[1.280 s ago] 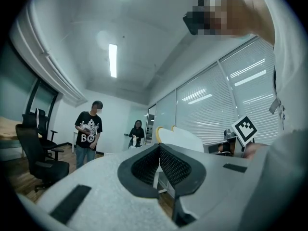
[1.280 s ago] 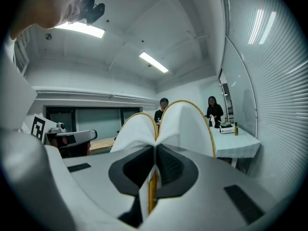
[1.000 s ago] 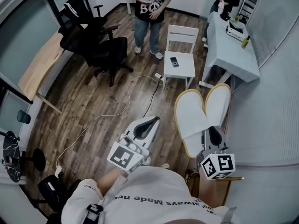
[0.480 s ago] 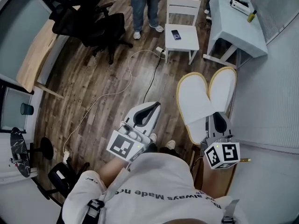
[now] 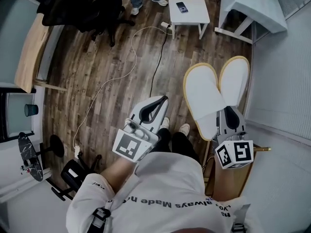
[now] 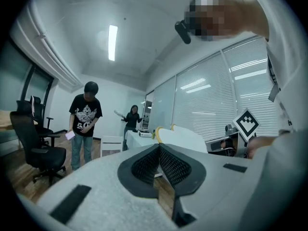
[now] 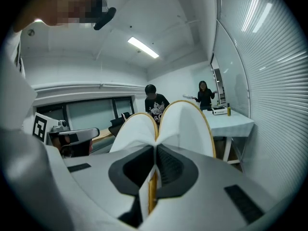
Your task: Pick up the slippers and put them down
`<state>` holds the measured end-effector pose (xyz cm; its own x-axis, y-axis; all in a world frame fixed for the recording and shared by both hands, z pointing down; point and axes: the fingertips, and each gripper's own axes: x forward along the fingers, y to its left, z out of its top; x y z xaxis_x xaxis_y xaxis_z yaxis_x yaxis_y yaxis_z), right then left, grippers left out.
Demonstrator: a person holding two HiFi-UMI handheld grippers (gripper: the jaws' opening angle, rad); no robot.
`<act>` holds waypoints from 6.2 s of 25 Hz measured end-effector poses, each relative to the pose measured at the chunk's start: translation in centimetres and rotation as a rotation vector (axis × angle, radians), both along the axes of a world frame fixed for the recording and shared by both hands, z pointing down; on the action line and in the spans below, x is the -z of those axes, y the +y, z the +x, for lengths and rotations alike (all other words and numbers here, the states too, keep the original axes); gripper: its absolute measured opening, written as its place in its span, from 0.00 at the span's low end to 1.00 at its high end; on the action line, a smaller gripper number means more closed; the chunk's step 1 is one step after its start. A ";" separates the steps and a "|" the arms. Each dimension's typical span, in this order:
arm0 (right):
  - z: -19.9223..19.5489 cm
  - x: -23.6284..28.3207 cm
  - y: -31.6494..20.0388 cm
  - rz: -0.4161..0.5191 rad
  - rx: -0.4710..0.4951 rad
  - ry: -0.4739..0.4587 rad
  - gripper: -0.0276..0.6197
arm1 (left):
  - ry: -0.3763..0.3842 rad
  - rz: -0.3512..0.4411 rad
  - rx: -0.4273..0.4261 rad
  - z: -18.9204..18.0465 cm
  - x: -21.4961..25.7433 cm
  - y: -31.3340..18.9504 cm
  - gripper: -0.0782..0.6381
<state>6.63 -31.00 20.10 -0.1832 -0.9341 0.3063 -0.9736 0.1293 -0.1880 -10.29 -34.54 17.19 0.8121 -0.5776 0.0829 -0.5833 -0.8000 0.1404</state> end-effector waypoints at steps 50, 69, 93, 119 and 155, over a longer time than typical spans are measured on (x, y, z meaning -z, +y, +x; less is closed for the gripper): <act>0.9 -44.6 -2.4 -0.276 0.005 0.016 0.08 | -0.191 -0.182 -0.159 3.3 -45.5 -1.3 0.12; 3.9 -73.0 -5.7 -0.244 0.067 -0.008 0.08 | -0.218 -0.057 -0.241 5.8 -72.6 -6.7 0.12; 1.7 -100.2 -4.6 -0.318 0.182 0.032 0.08 | -0.232 -0.122 -0.287 7.7 -99.2 -5.4 0.12; 1.6 -112.4 -4.0 -0.528 0.168 0.092 0.08 | -0.407 -0.244 -0.261 7.2 -109.8 -3.3 0.12; 1.1 -48.8 -0.7 -0.295 0.127 0.051 0.13 | -0.263 -0.238 -0.229 7.1 -48.7 -1.6 0.12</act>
<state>7.71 -31.69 68.94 -0.2698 -0.7747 0.5719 -0.9624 0.1975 -0.1866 -3.21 -36.15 65.85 0.8504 -0.3248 0.4140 -0.4351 -0.8764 0.2063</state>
